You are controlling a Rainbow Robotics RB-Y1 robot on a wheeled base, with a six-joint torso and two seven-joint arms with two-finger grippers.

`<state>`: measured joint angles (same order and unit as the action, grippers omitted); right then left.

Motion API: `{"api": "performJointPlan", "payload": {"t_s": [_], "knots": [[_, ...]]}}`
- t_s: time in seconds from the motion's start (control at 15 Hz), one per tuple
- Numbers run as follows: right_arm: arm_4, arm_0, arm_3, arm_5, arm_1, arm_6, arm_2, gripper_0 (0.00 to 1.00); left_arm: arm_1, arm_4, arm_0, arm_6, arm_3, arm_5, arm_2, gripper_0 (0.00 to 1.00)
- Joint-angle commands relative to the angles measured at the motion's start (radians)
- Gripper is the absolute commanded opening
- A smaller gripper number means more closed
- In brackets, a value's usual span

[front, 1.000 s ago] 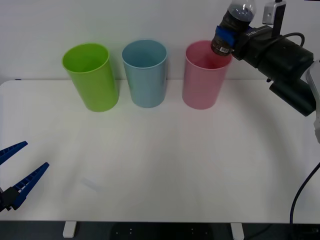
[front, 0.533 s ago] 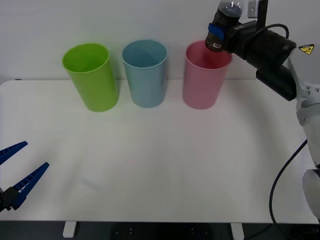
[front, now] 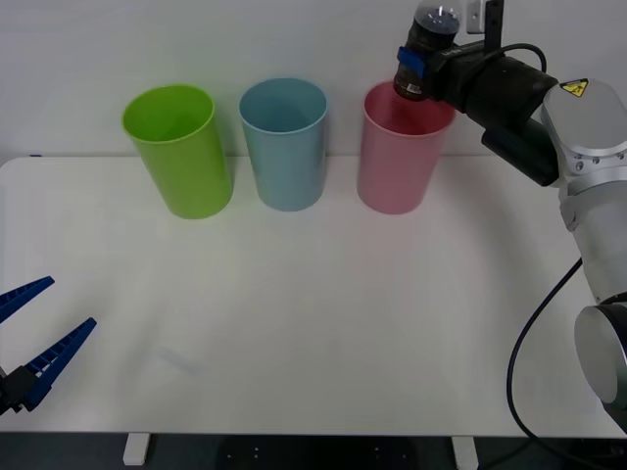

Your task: Grasp the object on the table and drop it into the matching bin: aluminum can to the light blue bin, PET bottle to the pink bin.

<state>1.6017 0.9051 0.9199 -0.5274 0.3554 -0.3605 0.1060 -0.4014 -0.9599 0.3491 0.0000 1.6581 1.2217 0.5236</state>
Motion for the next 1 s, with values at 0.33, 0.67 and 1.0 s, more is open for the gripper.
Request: {"api": "performJointPlan", "payload": {"t_s": [0.33, 0.67, 1.0], "knots": [[-0.003, 0.0, 0.001, 0.0, -0.003, 0.017, 0.006, 1.0, 0.0, 0.0, 0.0, 0.0, 0.0, 0.0, 0.0, 1.0], [-0.009, 0.0, 0.001, -0.006, -0.001, 0.032, 0.007, 1.0, 0.0, 0.0, 0.0, 0.0, 0.0, 0.0, 0.0, 1.0], [-0.035, -0.002, 0.01, -0.031, -0.001, 0.049, 0.024, 1.0, 0.0, 0.0, 0.0, 0.0, 0.0, 0.0, 0.0, 1.0]]}}
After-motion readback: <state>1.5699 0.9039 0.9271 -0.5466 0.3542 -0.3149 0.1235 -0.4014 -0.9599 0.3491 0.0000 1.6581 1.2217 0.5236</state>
